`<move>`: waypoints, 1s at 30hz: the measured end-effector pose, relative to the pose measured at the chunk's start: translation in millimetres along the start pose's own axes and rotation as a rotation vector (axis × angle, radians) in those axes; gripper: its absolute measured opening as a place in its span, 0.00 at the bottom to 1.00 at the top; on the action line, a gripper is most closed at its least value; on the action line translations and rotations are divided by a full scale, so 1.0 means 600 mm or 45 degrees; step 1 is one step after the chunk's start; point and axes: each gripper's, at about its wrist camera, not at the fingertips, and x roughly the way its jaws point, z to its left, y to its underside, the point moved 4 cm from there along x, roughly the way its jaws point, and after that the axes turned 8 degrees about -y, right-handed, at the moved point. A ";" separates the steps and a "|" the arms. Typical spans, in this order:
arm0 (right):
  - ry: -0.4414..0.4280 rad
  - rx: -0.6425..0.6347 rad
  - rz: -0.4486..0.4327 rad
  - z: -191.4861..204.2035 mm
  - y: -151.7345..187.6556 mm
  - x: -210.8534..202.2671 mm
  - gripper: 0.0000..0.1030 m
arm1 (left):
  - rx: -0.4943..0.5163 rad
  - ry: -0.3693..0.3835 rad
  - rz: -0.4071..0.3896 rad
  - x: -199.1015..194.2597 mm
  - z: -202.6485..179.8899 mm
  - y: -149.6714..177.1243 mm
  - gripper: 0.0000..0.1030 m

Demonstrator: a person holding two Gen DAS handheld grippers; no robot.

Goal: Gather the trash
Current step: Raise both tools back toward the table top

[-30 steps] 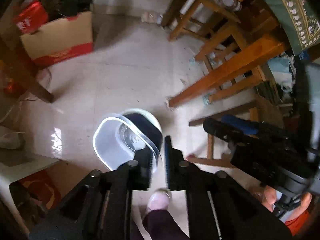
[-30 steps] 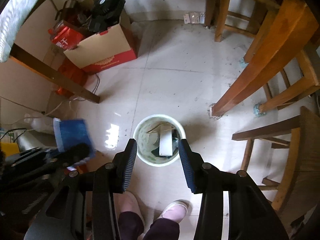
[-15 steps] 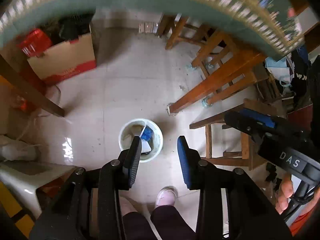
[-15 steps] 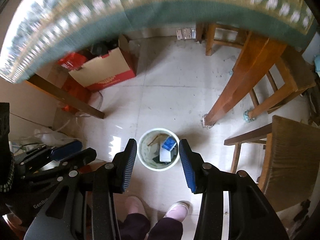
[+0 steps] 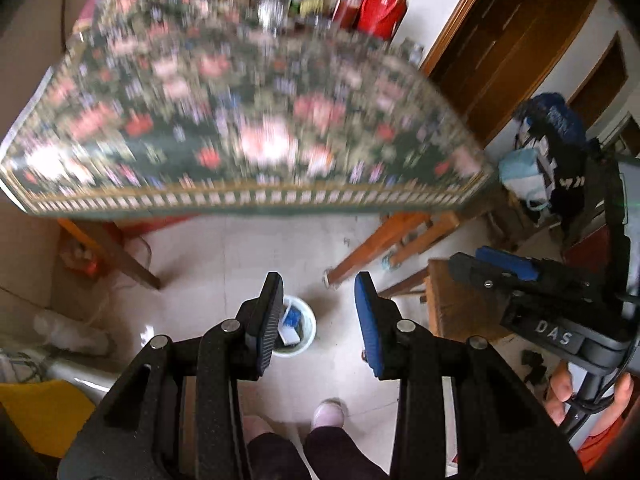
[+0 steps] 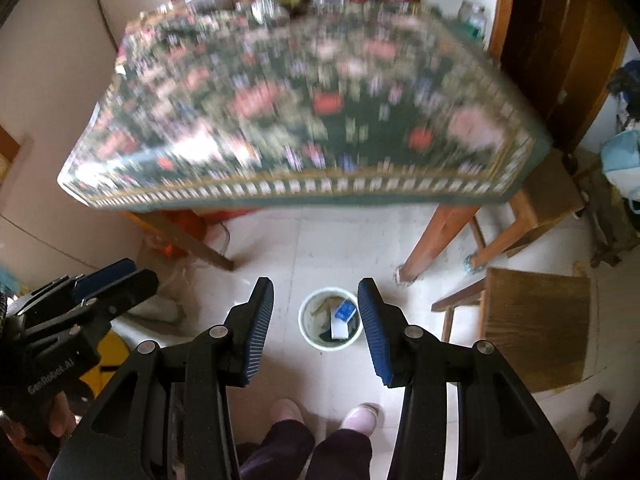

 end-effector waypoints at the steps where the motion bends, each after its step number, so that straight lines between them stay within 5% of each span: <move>1: 0.005 -0.002 -0.026 0.007 -0.008 -0.021 0.39 | 0.004 0.000 -0.022 -0.019 0.002 -0.008 0.34; 12: 0.056 -0.058 -0.370 0.122 -0.066 -0.242 0.40 | 0.101 0.019 -0.298 -0.249 0.012 -0.089 0.38; 15: 0.076 -0.091 -0.472 0.150 -0.066 -0.287 0.50 | 0.130 0.036 -0.392 -0.306 0.016 -0.102 0.41; 21: 0.137 -0.188 -0.701 0.201 -0.078 -0.359 0.77 | 0.156 0.020 -0.614 -0.397 0.030 -0.122 0.71; 23: 0.144 -0.184 -0.746 0.207 -0.084 -0.372 0.85 | 0.138 0.015 -0.668 -0.418 0.037 -0.131 0.91; 30: 0.136 -0.156 -0.820 0.202 -0.121 -0.383 0.91 | 0.087 0.025 -0.766 -0.434 0.050 -0.175 0.99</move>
